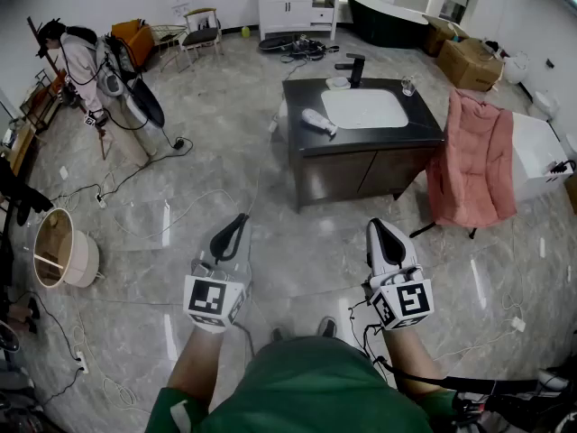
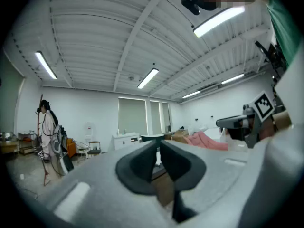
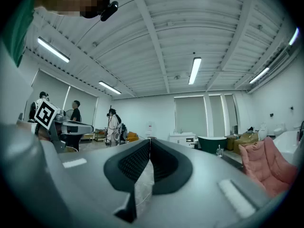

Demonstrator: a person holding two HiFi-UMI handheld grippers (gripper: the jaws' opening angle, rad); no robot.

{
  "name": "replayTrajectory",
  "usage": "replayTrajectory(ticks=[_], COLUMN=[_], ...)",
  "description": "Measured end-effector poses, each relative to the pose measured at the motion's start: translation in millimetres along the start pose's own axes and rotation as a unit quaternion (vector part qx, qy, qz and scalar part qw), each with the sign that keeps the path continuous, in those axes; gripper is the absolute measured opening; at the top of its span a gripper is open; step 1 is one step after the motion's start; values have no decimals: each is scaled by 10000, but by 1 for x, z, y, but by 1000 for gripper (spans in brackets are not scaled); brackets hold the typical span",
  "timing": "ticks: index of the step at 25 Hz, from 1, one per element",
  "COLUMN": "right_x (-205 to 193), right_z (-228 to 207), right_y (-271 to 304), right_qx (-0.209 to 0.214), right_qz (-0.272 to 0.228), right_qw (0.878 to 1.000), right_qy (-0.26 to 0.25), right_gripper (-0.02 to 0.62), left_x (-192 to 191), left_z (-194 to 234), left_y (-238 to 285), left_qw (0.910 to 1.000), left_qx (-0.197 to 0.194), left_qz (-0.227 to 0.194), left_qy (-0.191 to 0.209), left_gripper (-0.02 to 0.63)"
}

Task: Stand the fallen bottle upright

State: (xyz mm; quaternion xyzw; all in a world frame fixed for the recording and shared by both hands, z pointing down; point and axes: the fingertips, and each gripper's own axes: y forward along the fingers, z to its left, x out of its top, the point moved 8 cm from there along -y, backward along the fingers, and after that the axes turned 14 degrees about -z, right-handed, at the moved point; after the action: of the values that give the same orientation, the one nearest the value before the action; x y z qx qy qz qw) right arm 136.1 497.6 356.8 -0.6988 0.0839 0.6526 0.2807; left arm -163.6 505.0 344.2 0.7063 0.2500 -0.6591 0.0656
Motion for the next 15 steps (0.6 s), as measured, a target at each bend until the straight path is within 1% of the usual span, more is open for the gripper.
replayTrajectory(ticks=[6, 9, 12, 15], right_x=[12, 10, 5, -4], right_z=[-27, -45, -73, -104], right_y=[-15, -17, -19, -20], right_qx=[43, -35, -218, -272], right_qz=[-20, -77, 8, 157], right_qw=[10000, 9998, 9993, 9991], right_qy=[25, 155, 293, 294], right_gripper=[3, 3, 3, 14], left_x=[10, 7, 1, -8], left_z=[-29, -41, -54, -65], left_y=[12, 21, 37, 55], left_qw=[10000, 9999, 9996, 9990], left_qx=[60, 86, 141, 268], left_qz=[24, 67, 175, 325], left_qy=[58, 99, 188, 178], left_gripper=[21, 26, 44, 81])
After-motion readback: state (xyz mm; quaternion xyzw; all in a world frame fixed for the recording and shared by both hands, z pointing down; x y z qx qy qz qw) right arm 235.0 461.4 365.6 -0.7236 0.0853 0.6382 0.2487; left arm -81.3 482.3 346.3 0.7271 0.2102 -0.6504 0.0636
